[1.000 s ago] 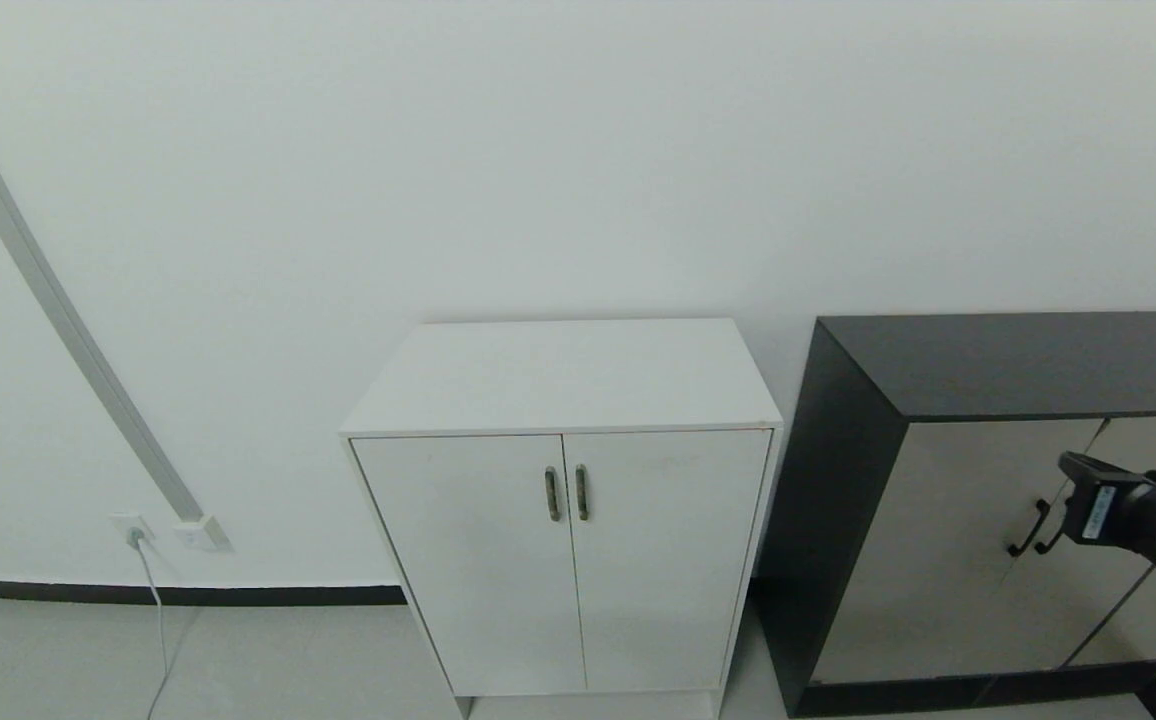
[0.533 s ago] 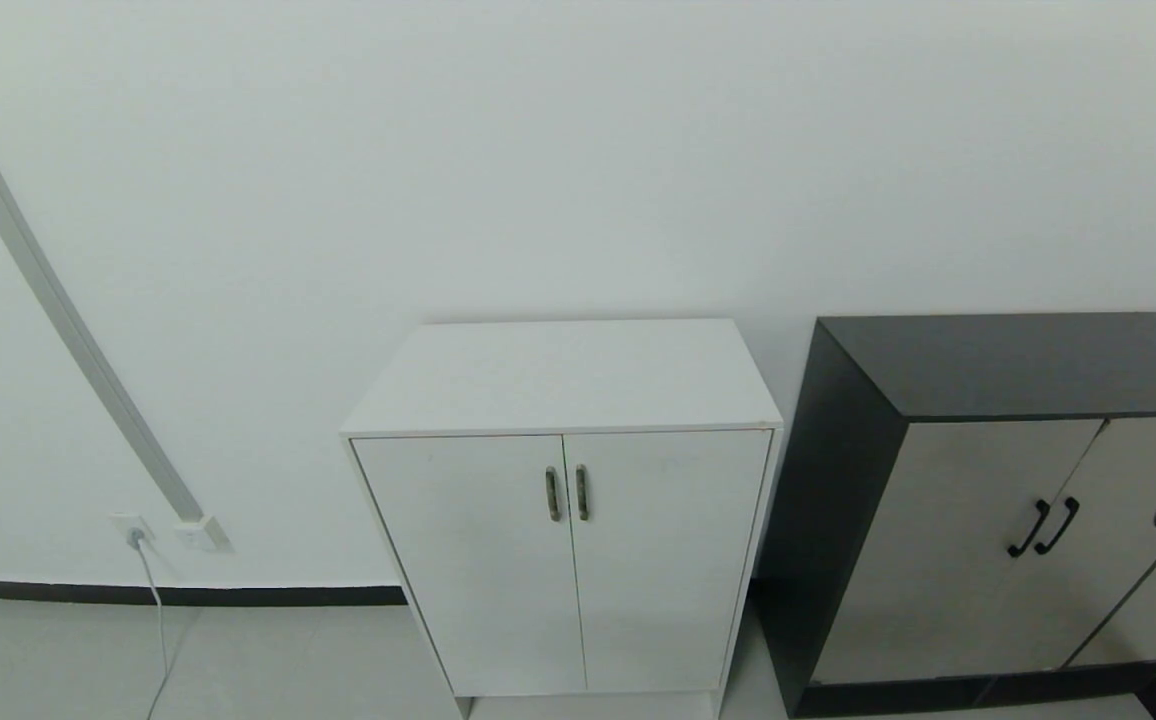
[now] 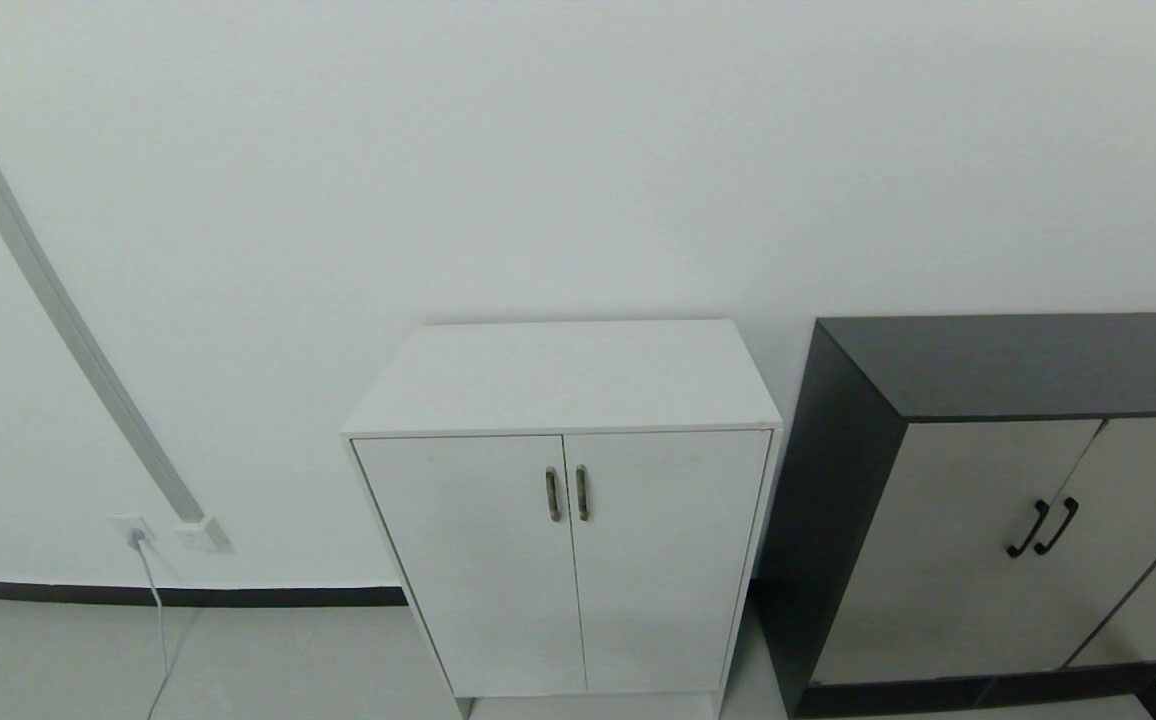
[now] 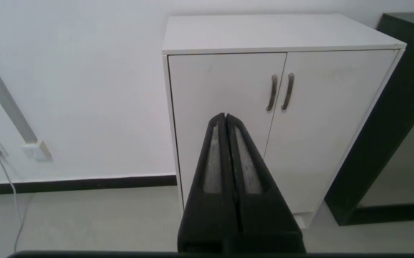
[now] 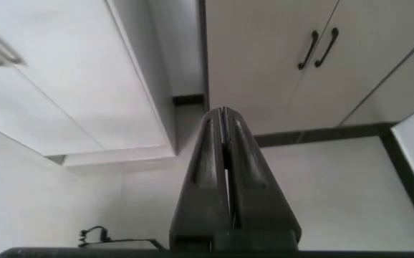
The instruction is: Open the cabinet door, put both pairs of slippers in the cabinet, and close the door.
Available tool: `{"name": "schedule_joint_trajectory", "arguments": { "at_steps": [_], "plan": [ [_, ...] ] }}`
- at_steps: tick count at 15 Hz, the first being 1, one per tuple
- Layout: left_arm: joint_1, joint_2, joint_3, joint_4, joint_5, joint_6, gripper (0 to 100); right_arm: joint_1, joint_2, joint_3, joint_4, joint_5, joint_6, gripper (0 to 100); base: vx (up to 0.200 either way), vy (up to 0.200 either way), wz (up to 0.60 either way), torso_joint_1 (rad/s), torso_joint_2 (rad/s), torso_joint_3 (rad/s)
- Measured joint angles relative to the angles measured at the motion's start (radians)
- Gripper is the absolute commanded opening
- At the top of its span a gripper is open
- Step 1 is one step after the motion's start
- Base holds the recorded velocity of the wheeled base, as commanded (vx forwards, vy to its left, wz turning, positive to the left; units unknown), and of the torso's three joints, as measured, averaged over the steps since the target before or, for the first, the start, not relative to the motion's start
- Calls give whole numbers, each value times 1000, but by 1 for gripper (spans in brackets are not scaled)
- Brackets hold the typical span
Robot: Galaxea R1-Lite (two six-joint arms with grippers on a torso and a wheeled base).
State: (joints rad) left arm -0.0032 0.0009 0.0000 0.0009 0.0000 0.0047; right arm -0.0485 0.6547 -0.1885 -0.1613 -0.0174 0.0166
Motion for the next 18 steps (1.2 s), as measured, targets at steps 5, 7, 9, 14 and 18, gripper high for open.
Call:
{"name": "schedule_joint_trajectory", "arguments": {
  "at_steps": [5, 7, 9, 14, 18],
  "plan": [
    [0, 0, 0, 0, 0, 0, 0, 26, -307, 57, 231, 40, 0, 0, 0, 0, 0, 0, 0, 0],
    [0, 0, 0, 0, 0, 0, 0, 54, -393, 110, 241, 41, 0, 0, 0, 0, 0, 0, 0, 0],
    [0, 0, 0, 0, 0, 0, 0, 69, -450, 125, 240, 41, 0, 0, 0, 0, 0, 0, 0, 0],
    [0, 0, 0, 0, 0, 0, 0, 81, -575, 177, 167, 47, -21, 0, 0, 0, 0, 0, 0, 0],
    [0, 0, 0, 0, 0, 0, 0, 78, -600, 187, 164, 48, -13, 0, 0, 0, 0, 0, 0, 0]
  ]
}}
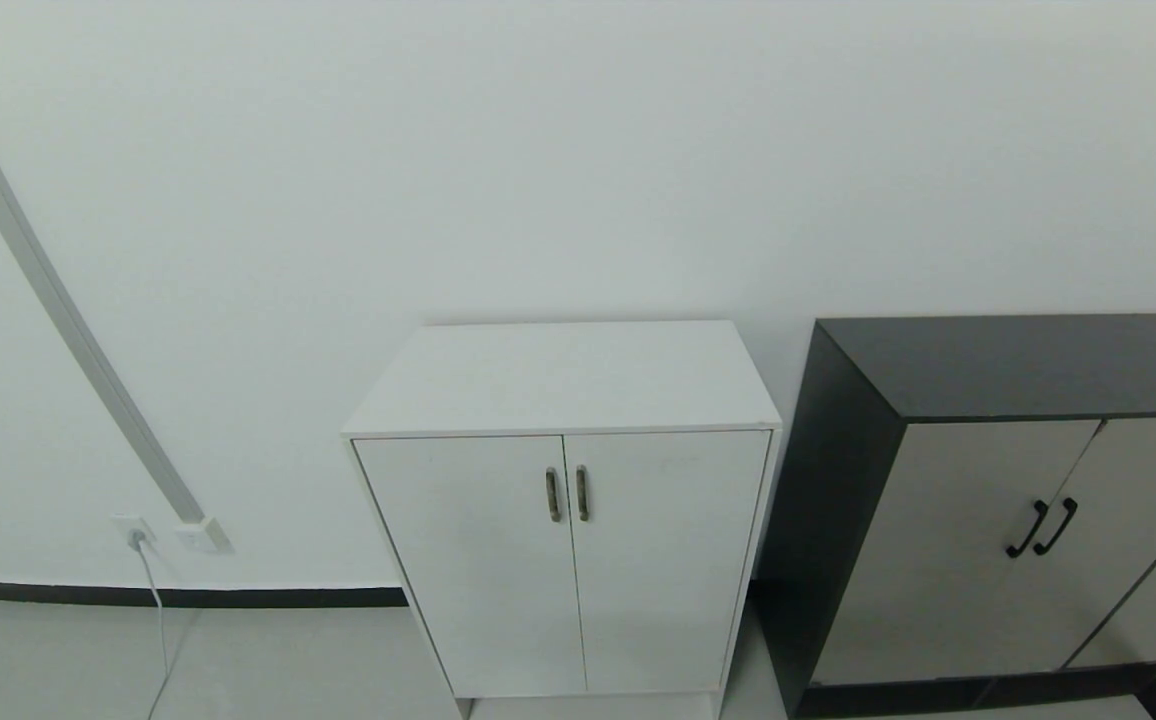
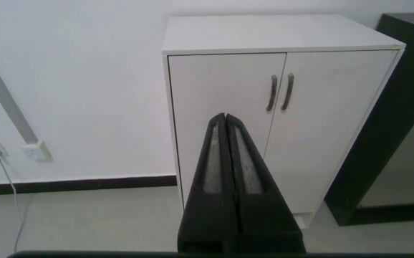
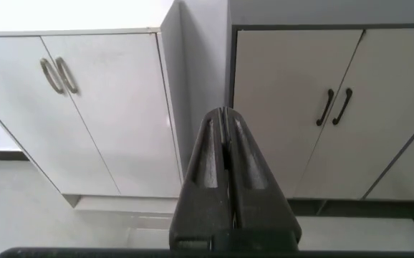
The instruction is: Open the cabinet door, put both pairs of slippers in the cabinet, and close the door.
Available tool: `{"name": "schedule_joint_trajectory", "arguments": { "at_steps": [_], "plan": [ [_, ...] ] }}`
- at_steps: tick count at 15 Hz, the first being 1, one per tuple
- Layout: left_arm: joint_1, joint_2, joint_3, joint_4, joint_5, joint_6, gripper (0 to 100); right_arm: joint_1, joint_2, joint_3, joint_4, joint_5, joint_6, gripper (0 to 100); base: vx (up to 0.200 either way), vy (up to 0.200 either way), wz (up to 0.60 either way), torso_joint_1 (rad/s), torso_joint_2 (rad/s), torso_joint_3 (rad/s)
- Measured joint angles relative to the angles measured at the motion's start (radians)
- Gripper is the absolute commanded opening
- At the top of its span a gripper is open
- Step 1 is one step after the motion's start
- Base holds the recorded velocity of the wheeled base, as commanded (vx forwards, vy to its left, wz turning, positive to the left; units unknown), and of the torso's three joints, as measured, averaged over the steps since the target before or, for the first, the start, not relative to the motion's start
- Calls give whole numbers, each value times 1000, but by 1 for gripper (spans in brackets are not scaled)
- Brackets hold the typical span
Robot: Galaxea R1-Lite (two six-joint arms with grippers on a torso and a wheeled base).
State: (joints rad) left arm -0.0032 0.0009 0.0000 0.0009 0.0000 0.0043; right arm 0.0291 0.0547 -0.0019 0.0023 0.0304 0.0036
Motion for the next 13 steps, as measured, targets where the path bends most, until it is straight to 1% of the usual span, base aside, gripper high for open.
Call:
{"name": "schedule_joint_trajectory", "arguments": {
  "at_steps": [2, 3, 4, 13],
  "plan": [
    [0, 0, 0, 0, 0, 0, 0, -19, -29, 0, -2, -13, 33, 0, 0, 0, 0, 0, 0, 0],
    [0, 0, 0, 0, 0, 0, 0, -24, -39, 1, -3, -51, 57, 0, 0, 0, 0, 0, 0, 0],
    [0, 0, 0, 0, 0, 0, 0, -27, -45, 1, -6, -65, 70, 0, 0, 0, 0, 0, 0, 0],
    [0, 0, 0, 0, 0, 0, 0, -29, -56, 2, -7, -58, 64, 0, 0, 0, 0, 0, 0, 0]
  ]
}}
